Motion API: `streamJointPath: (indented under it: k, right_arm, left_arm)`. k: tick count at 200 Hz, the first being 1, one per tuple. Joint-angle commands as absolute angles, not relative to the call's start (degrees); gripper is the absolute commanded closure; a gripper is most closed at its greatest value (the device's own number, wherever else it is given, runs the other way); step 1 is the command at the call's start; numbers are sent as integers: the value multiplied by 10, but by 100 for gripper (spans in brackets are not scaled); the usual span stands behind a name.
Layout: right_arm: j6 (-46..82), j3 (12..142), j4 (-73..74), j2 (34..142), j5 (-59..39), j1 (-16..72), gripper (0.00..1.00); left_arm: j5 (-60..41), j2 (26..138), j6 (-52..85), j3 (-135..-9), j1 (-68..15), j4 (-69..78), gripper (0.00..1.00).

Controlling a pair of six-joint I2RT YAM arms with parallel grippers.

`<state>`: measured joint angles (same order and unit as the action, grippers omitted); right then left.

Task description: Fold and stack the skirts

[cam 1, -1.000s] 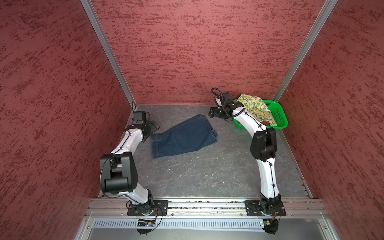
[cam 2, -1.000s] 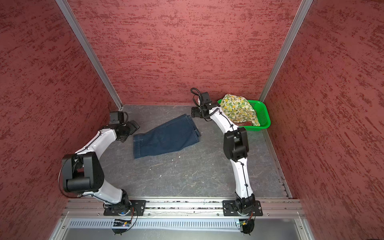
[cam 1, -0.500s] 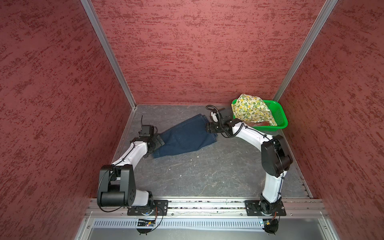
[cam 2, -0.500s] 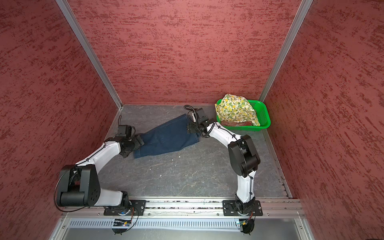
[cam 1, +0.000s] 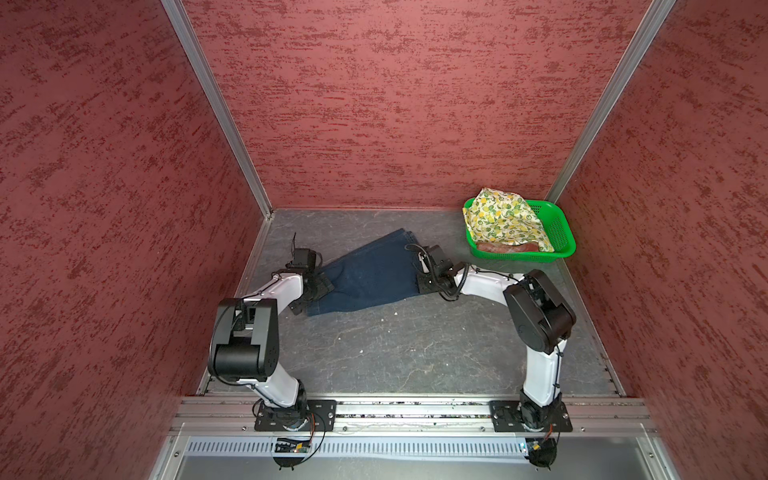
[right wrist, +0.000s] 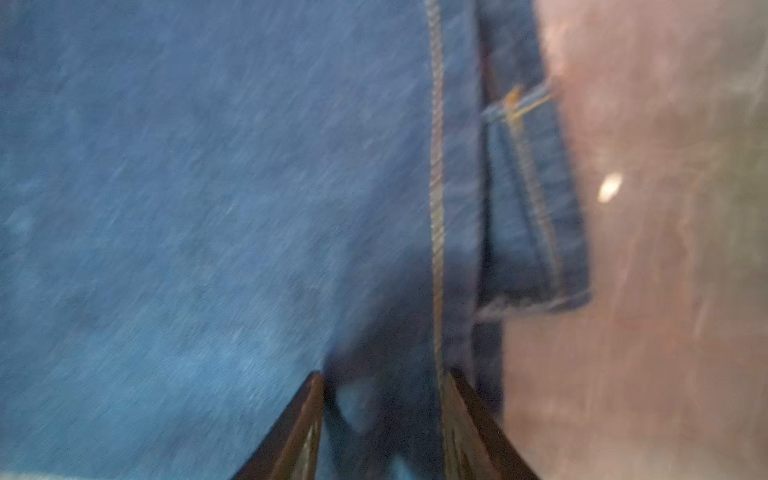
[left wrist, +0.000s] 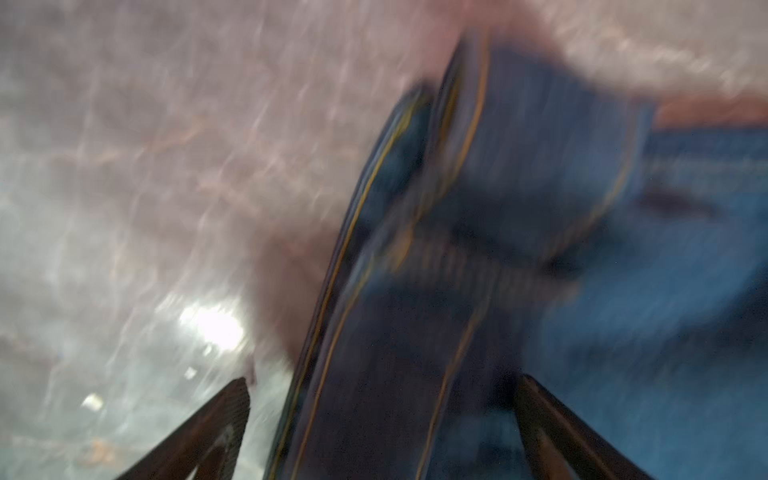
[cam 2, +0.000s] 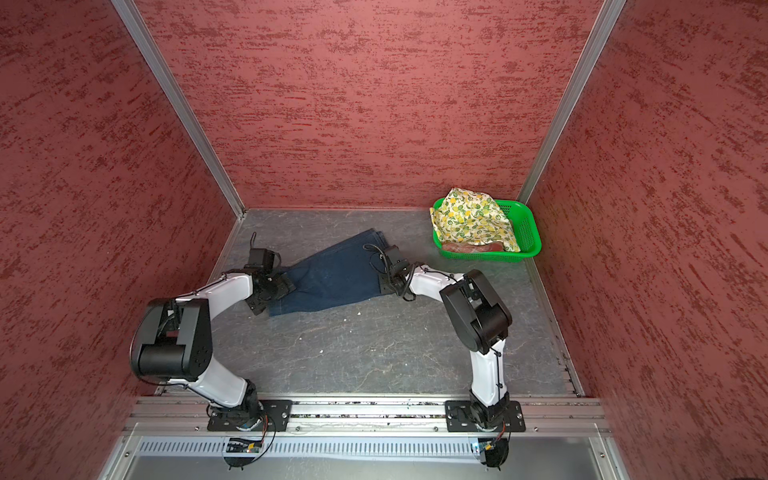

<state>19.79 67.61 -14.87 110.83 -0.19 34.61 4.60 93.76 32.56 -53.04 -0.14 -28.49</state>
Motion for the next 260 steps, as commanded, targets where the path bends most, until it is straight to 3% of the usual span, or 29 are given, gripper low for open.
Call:
streamJointPath:
  k: [1,57,97,130,194,227,260]
  right_arm:
    - [246,632,-133,1097,4,389,59]
    - [301,609,-149,998,-5,467,63]
    - [287,653,-167,954,-9,417,48]
    - [234,729,-174,1021,-39,347,39]
    - [223,764,-143,1120,-89,283,38]
    - [266,705,-80,1114,-144,284,43]
    - [324,623,-9,1086,-171,317,56]
  left_arm:
    - [52,977,319,-582,7,-268,0]
    - [30,1089,306,-734,19,-283,0]
    - [29,1074,290,-804,4,-326,0]
    - [29,982,298,-745,-7,-347,0]
    - [35,792,362,-507,-68,-342,0]
    - [36,827,374,-475,-79,-320,0]
    - [39,914,372,-510,-83,-291,0]
